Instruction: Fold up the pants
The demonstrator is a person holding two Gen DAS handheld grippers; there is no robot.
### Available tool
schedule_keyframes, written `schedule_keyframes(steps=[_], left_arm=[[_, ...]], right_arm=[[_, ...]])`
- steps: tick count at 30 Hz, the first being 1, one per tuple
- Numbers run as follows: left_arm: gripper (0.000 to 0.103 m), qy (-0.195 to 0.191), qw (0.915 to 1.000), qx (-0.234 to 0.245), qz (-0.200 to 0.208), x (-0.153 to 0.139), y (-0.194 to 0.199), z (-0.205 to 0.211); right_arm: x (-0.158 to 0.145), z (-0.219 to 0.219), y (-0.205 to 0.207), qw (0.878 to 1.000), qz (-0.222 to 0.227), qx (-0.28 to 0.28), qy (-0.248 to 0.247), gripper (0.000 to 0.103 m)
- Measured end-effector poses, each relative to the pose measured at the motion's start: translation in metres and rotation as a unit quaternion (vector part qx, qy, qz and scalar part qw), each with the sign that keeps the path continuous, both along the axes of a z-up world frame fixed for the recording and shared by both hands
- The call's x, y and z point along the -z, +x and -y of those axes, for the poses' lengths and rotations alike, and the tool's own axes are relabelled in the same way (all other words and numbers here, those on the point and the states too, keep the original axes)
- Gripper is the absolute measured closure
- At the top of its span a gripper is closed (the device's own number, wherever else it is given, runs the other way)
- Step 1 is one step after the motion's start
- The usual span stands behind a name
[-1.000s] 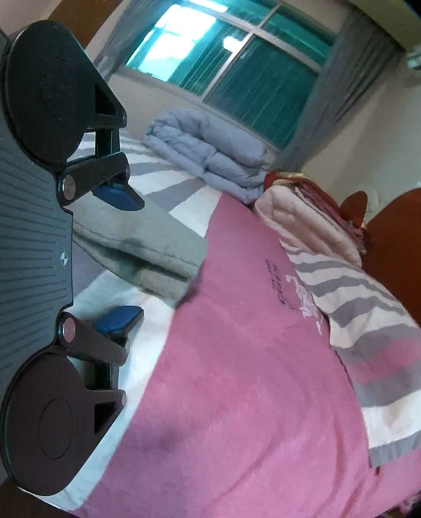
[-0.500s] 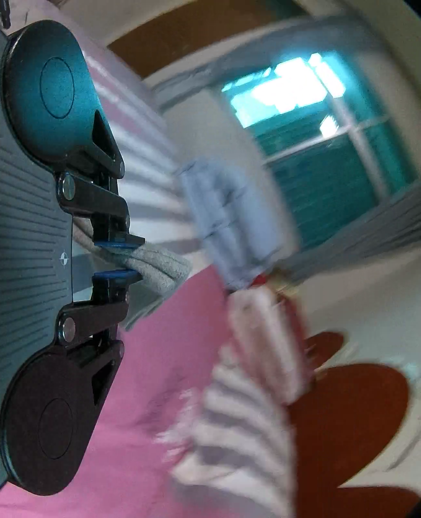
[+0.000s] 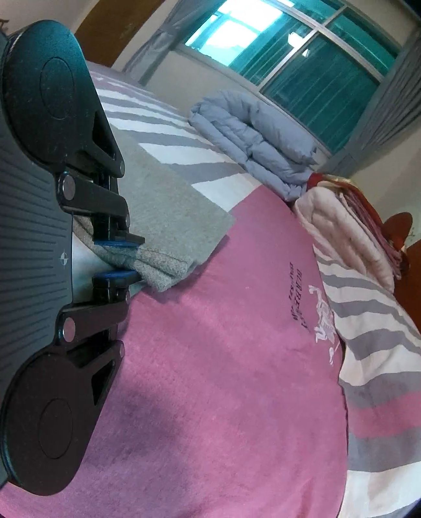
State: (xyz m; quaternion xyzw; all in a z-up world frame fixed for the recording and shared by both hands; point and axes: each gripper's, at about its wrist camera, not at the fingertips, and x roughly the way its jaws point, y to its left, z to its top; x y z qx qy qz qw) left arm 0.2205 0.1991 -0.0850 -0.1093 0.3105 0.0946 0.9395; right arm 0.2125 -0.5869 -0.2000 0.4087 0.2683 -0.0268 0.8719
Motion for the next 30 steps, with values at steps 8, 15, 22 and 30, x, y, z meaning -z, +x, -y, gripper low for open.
schedule_keyframes(steps=[8,15,22,30], left_arm=[[0.047,0.008,0.9999,0.012,-0.001,-0.01,-0.004,-0.001],[0.043,0.017,0.9939,-0.098,0.048,-0.036,-0.043,-0.044],[0.049,-0.069,0.9845,-0.16,0.021,-0.03,-0.036,-0.096],[0.06,-0.097,0.9849,-0.143,0.011,-0.021,-0.011,-0.111]], right_arm=[[-0.026,-0.016,-0.023,0.998,0.007,0.015,-0.065,0.077],[-0.077,-0.097,-0.004,0.98,0.069,-0.117,-0.147,0.077],[-0.114,-0.275,0.086,0.92,0.131,-0.341,-0.144,0.077],[-0.105,-0.459,0.182,0.84,0.129,-0.492,-0.187,0.034]])
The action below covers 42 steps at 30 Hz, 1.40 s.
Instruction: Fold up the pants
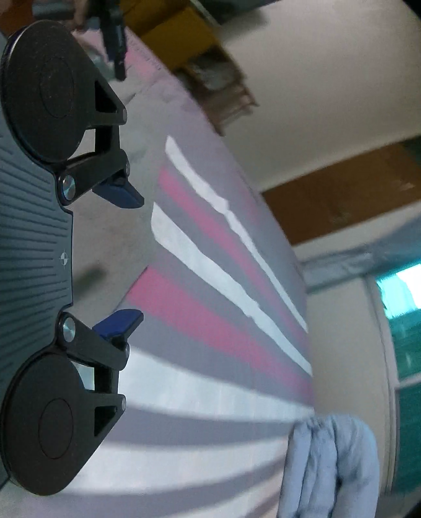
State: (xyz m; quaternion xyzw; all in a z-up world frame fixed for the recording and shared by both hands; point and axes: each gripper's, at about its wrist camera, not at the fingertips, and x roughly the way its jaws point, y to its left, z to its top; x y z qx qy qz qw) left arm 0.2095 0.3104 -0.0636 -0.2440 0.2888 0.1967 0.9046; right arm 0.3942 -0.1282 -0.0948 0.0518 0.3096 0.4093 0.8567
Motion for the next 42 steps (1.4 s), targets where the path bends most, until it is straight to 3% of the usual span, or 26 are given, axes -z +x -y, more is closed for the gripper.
schedule_keyframes(steps=[3,7,9,10,11,13,15,18,20,22,25,29,32,36,39,40,42], left_arm=[[0.063,-0.002,1.0,0.005,0.004,0.003,-0.002,-0.002],[0.064,-0.005,0.9999,0.011,0.009,0.006,-0.004,-0.002],[0.064,-0.003,0.9999,0.012,0.01,0.006,-0.004,-0.002],[0.067,-0.003,0.9999,0.013,0.011,0.005,-0.003,-0.002],[0.068,-0.001,0.9998,0.014,0.014,0.004,-0.004,-0.002],[0.073,0.006,0.9994,0.013,0.032,-0.001,-0.007,-0.002],[0.073,0.021,0.9985,0.015,0.048,-0.006,-0.009,0.001],[0.073,0.052,0.9982,0.026,0.012,0.003,0.001,0.007],[0.069,0.032,0.9992,0.022,0.009,0.011,0.001,0.0],[0.067,0.021,0.9994,0.025,0.008,0.007,-0.002,-0.004],[0.058,0.031,0.9991,0.028,0.01,-0.004,-0.011,-0.003],[0.061,0.075,0.9965,0.015,0.035,-0.026,-0.035,0.014],[0.061,0.097,0.9929,0.034,0.06,-0.042,-0.043,0.042],[0.06,0.112,0.9886,0.088,0.048,-0.034,-0.033,0.084],[0.058,0.109,0.9864,0.12,0.03,-0.02,-0.019,0.11],[0.051,0.107,0.9862,0.125,0.018,-0.013,-0.013,0.114],[0.048,0.096,0.9869,0.127,-0.025,0.007,0.003,0.118]], right_arm=[[0.019,-0.034,0.027,0.999,-0.018,-0.02,-0.019,0.043],[0.042,-0.058,0.051,0.997,-0.047,-0.046,-0.027,0.066],[0.049,-0.064,0.053,0.996,-0.048,-0.062,-0.04,0.069],[0.049,-0.067,0.056,0.995,-0.049,-0.069,-0.044,0.077],[0.05,-0.07,0.058,0.995,-0.05,-0.076,-0.046,0.098],[0.045,-0.075,0.059,0.994,-0.042,-0.094,-0.046,0.099],[0.034,-0.071,0.052,0.996,-0.019,-0.078,-0.046,0.1],[0.035,-0.071,0.053,0.998,-0.004,-0.034,-0.051,0.1],[0.057,-0.088,0.054,0.994,-0.027,-0.03,-0.106,0.1],[0.062,-0.09,0.054,0.993,-0.043,-0.017,-0.106,0.1],[0.038,-0.059,0.042,0.998,-0.05,0.012,-0.034,0.099],[0.005,0.008,0.0,0.999,-0.008,0.042,0.017,0.099],[-0.006,0.084,-0.044,0.995,0.015,0.092,0.029,0.099],[0.009,0.174,-0.102,0.986,0.009,0.165,0.009,0.099],[0.028,0.208,-0.127,0.979,-0.003,0.205,-0.011,0.099],[0.036,0.219,-0.132,0.976,-0.014,0.217,-0.019,0.099],[0.058,0.235,-0.133,0.964,-0.057,0.253,-0.061,0.099]])
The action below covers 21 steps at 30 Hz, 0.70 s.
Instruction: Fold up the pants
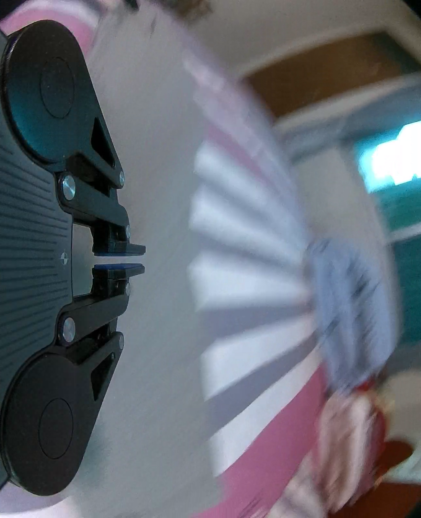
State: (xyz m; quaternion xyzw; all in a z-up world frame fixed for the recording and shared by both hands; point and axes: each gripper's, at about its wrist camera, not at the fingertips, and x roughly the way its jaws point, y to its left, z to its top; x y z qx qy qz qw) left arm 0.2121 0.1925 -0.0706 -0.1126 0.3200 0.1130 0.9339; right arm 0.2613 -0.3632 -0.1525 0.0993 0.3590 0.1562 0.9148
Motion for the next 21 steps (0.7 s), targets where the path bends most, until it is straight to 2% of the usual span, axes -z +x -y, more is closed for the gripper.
schedule_keyframes(steps=[1,2,4,6,7,8,10,16,17,21], left_arm=[[0.045,0.006,1.0,-0.001,0.005,0.004,0.0,0.002],[0.045,0.01,0.9999,-0.001,0.01,0.006,0.001,0.003],[0.045,0.01,0.9998,-0.002,0.018,0.009,0.0,0.002],[0.045,0.005,0.9996,-0.004,0.027,0.014,-0.003,0.001],[0.045,0.003,0.9996,-0.005,0.028,0.015,-0.003,0.0],[0.044,0.003,0.9996,-0.005,0.028,0.016,-0.002,0.0],[0.043,0.007,0.9996,-0.005,0.028,0.016,-0.008,0.004],[0.043,0.008,0.9996,-0.005,0.027,0.014,-0.008,0.005],[0.043,0.008,0.9996,-0.005,0.026,0.014,-0.008,0.005],[0.043,0.009,0.9996,-0.004,0.025,0.015,-0.008,0.004]], right_arm=[[0.012,0.008,0.004,0.999,-0.037,0.015,0.0,0.099],[0.013,0.022,-0.003,0.998,-0.033,0.027,0.046,0.099],[0.003,0.049,-0.025,0.992,0.0,0.08,0.094,0.099],[-0.003,0.086,-0.052,0.979,0.038,0.141,0.144,0.098],[-0.002,0.104,-0.06,0.97,0.043,0.171,0.166,0.088],[0.002,0.122,-0.067,0.961,0.036,0.206,0.178,0.072],[0.008,0.151,-0.076,0.944,0.029,0.256,0.205,0.061],[0.03,0.199,-0.085,0.893,0.026,0.326,0.31,0.061],[0.033,0.203,-0.082,0.887,0.027,0.328,0.323,0.061],[0.039,0.212,-0.076,0.883,0.014,0.338,0.324,0.061]])
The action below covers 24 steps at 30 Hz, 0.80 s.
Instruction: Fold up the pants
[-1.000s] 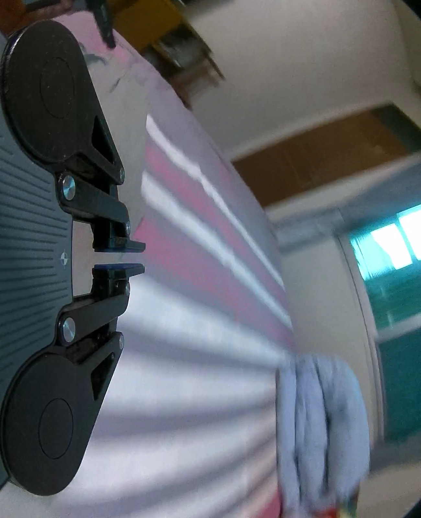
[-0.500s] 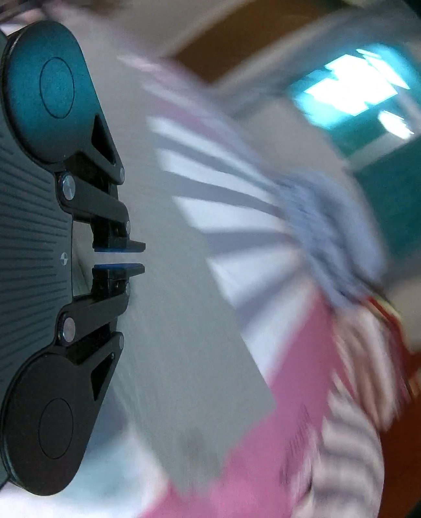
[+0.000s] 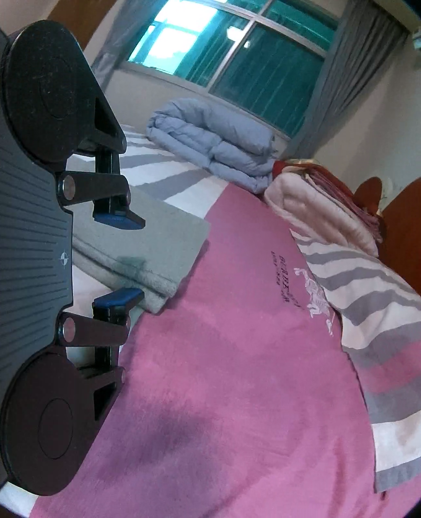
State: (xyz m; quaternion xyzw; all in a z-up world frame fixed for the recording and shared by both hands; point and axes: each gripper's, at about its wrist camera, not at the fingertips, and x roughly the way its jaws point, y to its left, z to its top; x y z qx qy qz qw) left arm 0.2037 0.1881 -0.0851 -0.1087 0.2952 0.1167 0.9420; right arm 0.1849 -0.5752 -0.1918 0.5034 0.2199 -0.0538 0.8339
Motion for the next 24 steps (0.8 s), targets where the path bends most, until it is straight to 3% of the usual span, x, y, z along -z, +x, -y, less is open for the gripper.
schedule_keyframes(steps=[1,2,3,10,13,15,17,18,22,23,24], left_arm=[[0.043,0.0,1.0,0.0,0.0,0.0,0.0,0.0],[0.043,-0.001,1.0,0.0,0.0,0.0,0.001,0.0],[0.043,-0.001,1.0,0.0,0.0,0.001,0.001,0.0],[0.043,0.0,1.0,0.0,0.0,0.001,0.001,0.0],[0.043,0.0,1.0,0.0,0.0,0.001,0.0,0.0],[0.043,0.0,1.0,0.001,0.0,0.001,0.0,0.0],[0.043,0.0,1.0,0.001,0.001,0.001,0.0,0.0],[0.042,0.001,1.0,0.001,0.0,0.001,0.0,0.0],[0.042,0.005,1.0,0.002,-0.002,0.001,0.001,0.002],[0.042,0.005,1.0,0.001,-0.002,0.001,0.001,0.002],[0.042,0.005,1.0,0.001,-0.003,0.001,0.001,0.002]], right_arm=[[0.001,0.0,0.001,1.0,0.002,-0.001,-0.004,0.064],[0.0,0.002,0.001,1.0,0.0,-0.001,-0.012,0.091],[-0.001,0.004,0.002,1.0,-0.006,-0.001,-0.021,0.095],[-0.01,0.002,-0.005,0.999,0.025,-0.013,-0.038,0.096],[0.007,0.006,0.0,1.0,-0.02,-0.013,-0.019,0.095],[0.012,0.011,-0.006,1.0,-0.013,-0.004,0.011,0.086],[0.005,0.009,-0.017,1.0,-0.001,0.012,-0.007,0.052],[0.004,0.008,-0.019,1.0,0.004,0.012,-0.01,0.05],[0.009,-0.001,-0.002,0.999,-0.019,-0.022,-0.026,0.05],[0.007,-0.005,0.006,0.998,-0.024,-0.035,-0.053,0.058],[0.002,-0.01,0.015,0.995,-0.034,-0.05,-0.084,0.074]])
